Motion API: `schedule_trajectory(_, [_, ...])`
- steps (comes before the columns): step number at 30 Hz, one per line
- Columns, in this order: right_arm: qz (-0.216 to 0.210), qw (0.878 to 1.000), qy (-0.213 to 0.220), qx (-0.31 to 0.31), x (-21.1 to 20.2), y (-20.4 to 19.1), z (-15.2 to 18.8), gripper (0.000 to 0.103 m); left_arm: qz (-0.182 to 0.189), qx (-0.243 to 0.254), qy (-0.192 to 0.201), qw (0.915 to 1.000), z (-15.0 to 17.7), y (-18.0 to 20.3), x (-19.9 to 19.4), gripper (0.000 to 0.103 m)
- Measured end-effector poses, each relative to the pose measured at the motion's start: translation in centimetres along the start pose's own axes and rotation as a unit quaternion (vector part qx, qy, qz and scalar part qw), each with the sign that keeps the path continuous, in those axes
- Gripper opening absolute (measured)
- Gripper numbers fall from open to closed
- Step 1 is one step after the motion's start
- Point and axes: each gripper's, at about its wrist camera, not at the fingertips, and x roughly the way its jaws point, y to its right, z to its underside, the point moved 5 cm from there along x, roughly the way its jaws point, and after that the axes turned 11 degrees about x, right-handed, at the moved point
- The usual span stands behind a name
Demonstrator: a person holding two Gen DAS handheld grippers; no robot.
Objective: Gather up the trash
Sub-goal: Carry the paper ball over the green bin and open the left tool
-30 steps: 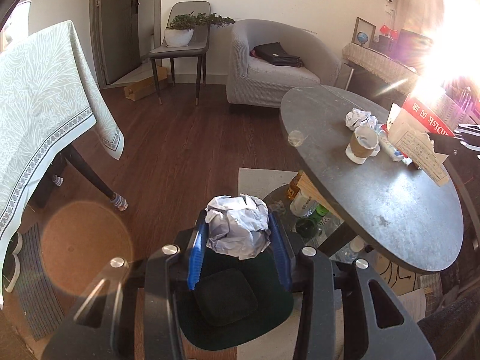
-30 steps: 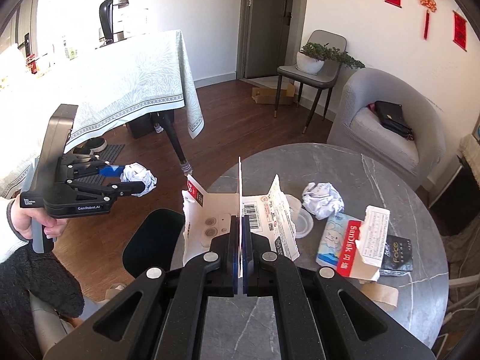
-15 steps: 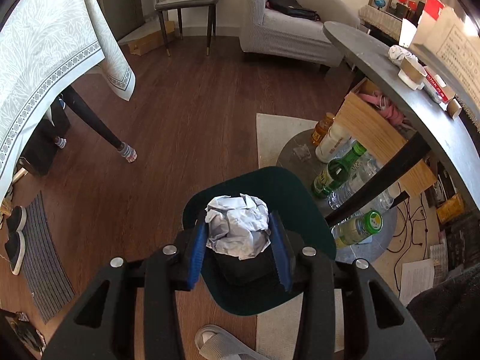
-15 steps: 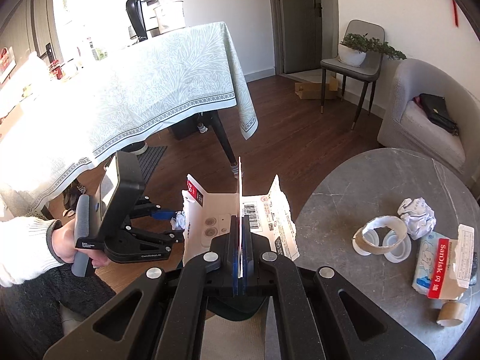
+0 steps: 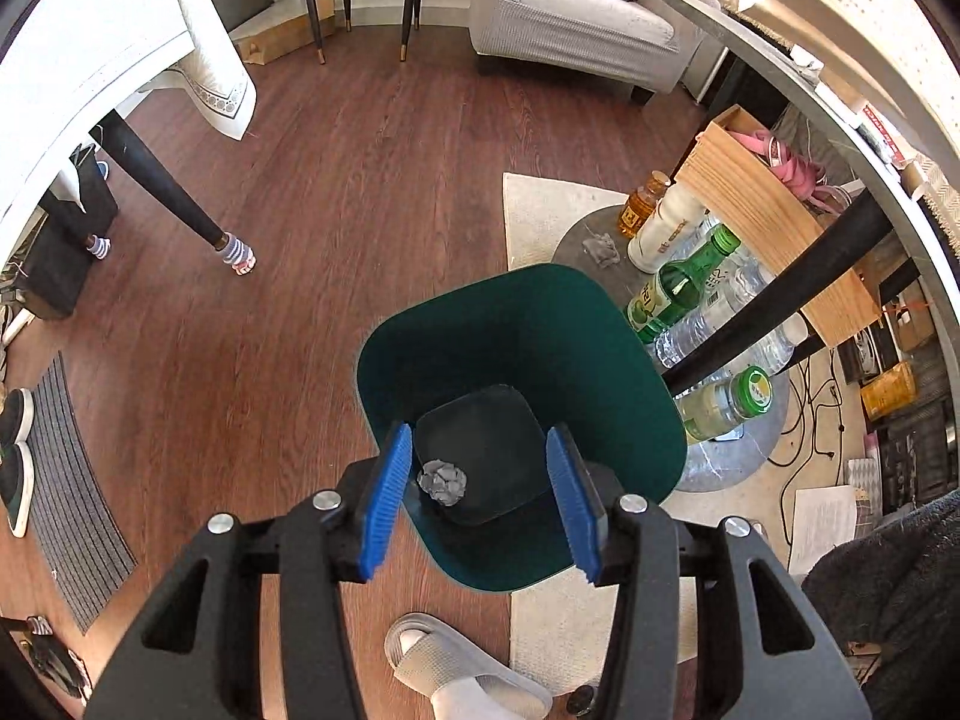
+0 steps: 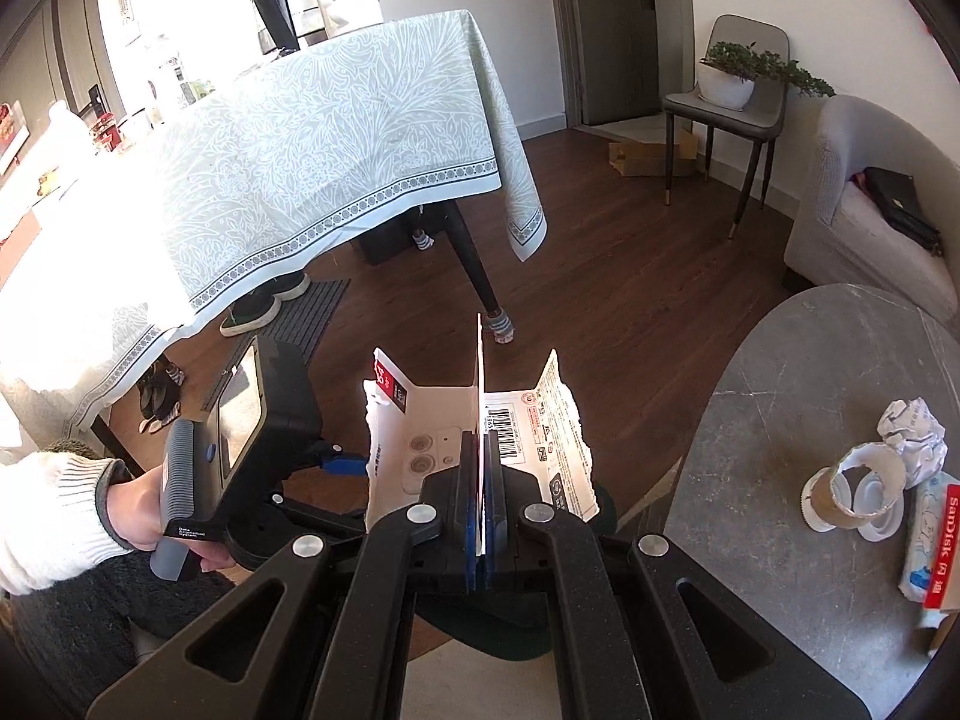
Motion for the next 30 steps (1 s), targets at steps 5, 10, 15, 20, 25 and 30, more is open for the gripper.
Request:
schedule_trajectory(5, [0.001,1.000,-0.011,-0.004,1.5,-0.9,0.2,0.001,-0.008,-0.019,0.025,0.9995,0.0,-1.5,-1.3,0.049])
schedule_trajectory(10, [0.007,0.999,-0.031,-0.012,3.6,-1.5,0.8,0.001,-0.019,-0.047,0.058,0.9970,-0.3,-3.5,-3.5,0.040])
schedule_trajectory(15, [0.023,0.998,-0.055,-0.017,5.7,-1.4,1.8,0.001,-0.022,-0.070,0.097,0.9926,-1.4,-4.9,-6.3,0.036])
schedule_trajectory(20, [0.029,0.996,-0.085,-0.019,7.9,-1.2,3.3,0.001,-0.023,-0.072,0.130,0.9886,-2.9,-5.0,-9.0,0.030])
schedule_trajectory(25, [0.036,0.993,-0.109,-0.022,9.8,-1.3,4.5,0.001,-0.014,-0.066,0.159,0.9849,-4.8,-4.1,-11.4,0.029])
schedule_trajectory(30, [0.044,0.990,-0.134,-0.025,11.7,-1.3,5.8,0.002,-0.001,-0.070,0.181,0.9810,-6.2,-3.2,-13.0,0.028])
